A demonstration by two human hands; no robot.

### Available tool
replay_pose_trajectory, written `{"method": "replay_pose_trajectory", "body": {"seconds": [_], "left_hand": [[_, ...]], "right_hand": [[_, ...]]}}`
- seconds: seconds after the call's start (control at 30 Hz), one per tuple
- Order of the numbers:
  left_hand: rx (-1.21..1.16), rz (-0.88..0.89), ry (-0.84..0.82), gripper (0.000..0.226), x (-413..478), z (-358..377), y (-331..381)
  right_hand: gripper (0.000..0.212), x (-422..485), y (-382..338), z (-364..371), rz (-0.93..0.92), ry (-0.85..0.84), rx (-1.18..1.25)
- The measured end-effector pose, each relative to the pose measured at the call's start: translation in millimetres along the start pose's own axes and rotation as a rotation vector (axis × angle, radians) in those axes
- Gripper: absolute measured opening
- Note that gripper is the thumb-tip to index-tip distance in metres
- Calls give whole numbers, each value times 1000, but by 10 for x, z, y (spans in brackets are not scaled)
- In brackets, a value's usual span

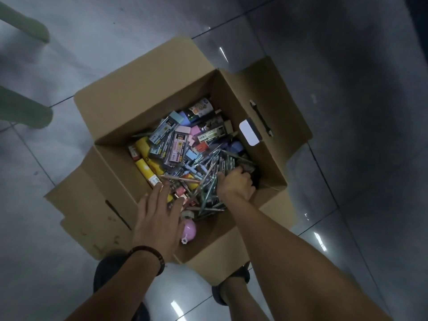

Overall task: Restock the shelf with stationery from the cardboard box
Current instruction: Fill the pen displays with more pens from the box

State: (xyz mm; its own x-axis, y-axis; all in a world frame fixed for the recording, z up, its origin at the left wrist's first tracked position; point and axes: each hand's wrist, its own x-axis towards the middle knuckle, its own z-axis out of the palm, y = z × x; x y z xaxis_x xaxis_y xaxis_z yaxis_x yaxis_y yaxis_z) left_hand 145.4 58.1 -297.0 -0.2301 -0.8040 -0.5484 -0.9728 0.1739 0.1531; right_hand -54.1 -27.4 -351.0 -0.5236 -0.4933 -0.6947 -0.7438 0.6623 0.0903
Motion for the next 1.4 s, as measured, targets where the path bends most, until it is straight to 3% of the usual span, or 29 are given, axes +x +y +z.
{"method": "replay_pose_trajectory", "body": {"seconds": [0.13, 0.27, 0.4, 0.5, 0.57, 0.67, 0.8, 0.87, 1.07, 1.23, 1.27, 1.33, 1.4], "left_hand": [[-62, -47, 55, 56, -5, -25, 50], [-286, -121, 115, 36, -11, -127, 113], [-801, -237, 200, 17, 26, -535, 251], [-1461, -462, 33, 13, 41, -1167, 379], [-1813, -552, -95, 18, -29, -1637, 404], [-2089, -453, -165, 37, -283, -2344, 333], [-2211, -313, -231, 56, -928, -3375, 242], [-2228, -283, -194, 50, -1271, -3864, 201], [-2257, -198, -108, 19, -2473, -5195, -15], [-2236, -217, 103, 21, -3409, -6076, -91], [-2235, -228, 151, 21, -3597, -6190, -99], [-2245, -273, 273, 23, -3950, -6368, -165], [-2240, -395, 431, 27, -4353, -6457, -239]], "right_hand": [[46, 2, 45, -47, -81, -48, 78], [18, -158, 89, -249, -202, -69, 527], [13, -449, 102, -660, -281, -144, 760], [14, -810, 84, -1148, -379, -417, 962], [18, -1144, 37, -1504, -451, -521, 918], [18, -1826, -123, -2101, -600, -560, 764], [19, -2994, -360, -2937, -747, -392, 562], [18, -3516, -444, -3267, -791, -262, 472], [19, -5025, -656, -4186, -883, -130, 395], [35, -5933, -731, -4762, -1044, 31, 341], [35, -6085, -743, -4870, -1034, -21, 428], [31, -6388, -822, -5082, -953, -301, 634], [29, -6682, -909, -5250, -956, -554, 608]]}}
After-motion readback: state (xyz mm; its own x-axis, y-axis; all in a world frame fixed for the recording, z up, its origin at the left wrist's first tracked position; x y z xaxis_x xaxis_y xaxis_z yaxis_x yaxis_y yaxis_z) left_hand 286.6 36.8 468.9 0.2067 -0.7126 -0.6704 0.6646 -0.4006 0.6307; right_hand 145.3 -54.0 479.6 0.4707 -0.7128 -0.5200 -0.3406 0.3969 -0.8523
